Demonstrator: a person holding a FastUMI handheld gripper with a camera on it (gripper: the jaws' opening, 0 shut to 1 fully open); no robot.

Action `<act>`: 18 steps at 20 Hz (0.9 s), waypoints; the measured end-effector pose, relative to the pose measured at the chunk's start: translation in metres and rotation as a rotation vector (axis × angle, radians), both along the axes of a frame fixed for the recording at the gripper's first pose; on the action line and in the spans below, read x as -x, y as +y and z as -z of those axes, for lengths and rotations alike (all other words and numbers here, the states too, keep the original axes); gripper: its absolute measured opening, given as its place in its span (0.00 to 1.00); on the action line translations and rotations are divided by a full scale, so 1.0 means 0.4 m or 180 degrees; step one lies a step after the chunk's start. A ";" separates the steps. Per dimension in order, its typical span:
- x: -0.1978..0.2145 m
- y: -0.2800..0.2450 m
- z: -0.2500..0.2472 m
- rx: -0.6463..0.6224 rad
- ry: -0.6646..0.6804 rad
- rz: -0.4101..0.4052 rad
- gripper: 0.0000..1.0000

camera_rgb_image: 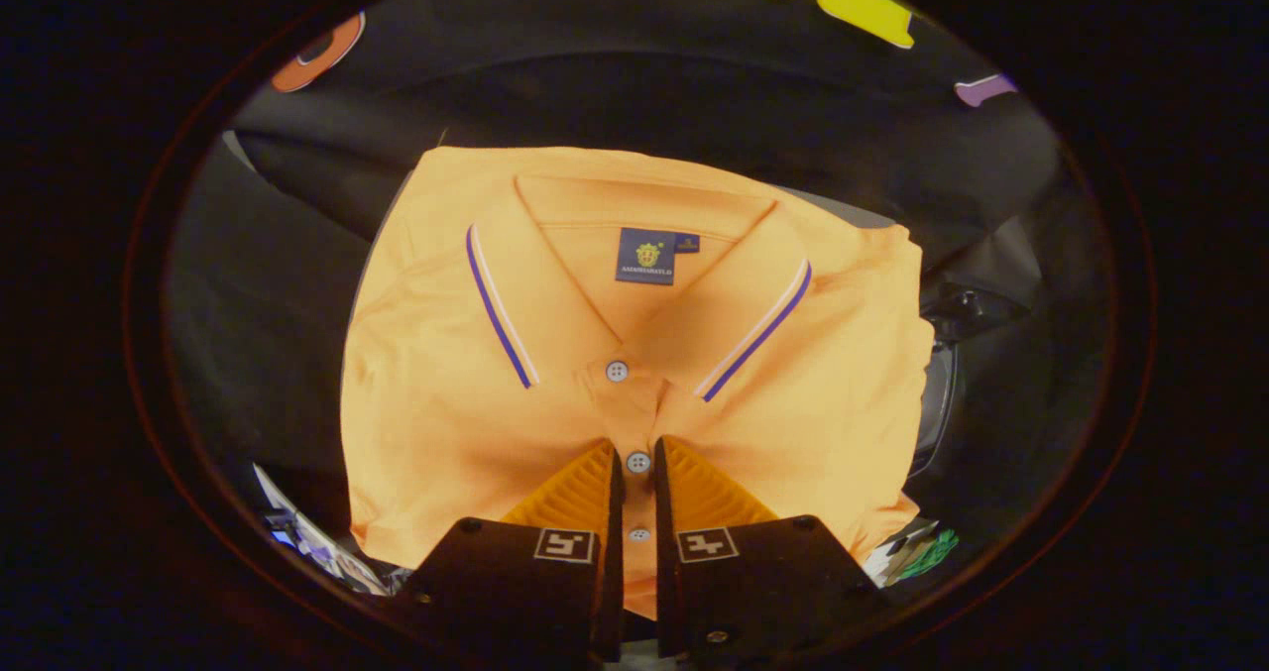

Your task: Put the clothes into the washing machine and then close the washing machine lid.

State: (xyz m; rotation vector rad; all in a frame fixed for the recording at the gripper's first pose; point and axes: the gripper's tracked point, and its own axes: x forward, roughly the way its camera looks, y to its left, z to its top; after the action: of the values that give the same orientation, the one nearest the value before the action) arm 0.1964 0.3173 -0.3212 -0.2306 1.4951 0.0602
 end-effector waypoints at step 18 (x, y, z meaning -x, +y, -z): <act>-0.080 -0.014 -0.189 -0.0421 -0.0403 -0.0126 0.06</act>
State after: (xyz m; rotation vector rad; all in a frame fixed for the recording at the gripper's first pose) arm 0.2283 0.3117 -0.2458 -0.1542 1.3549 0.1728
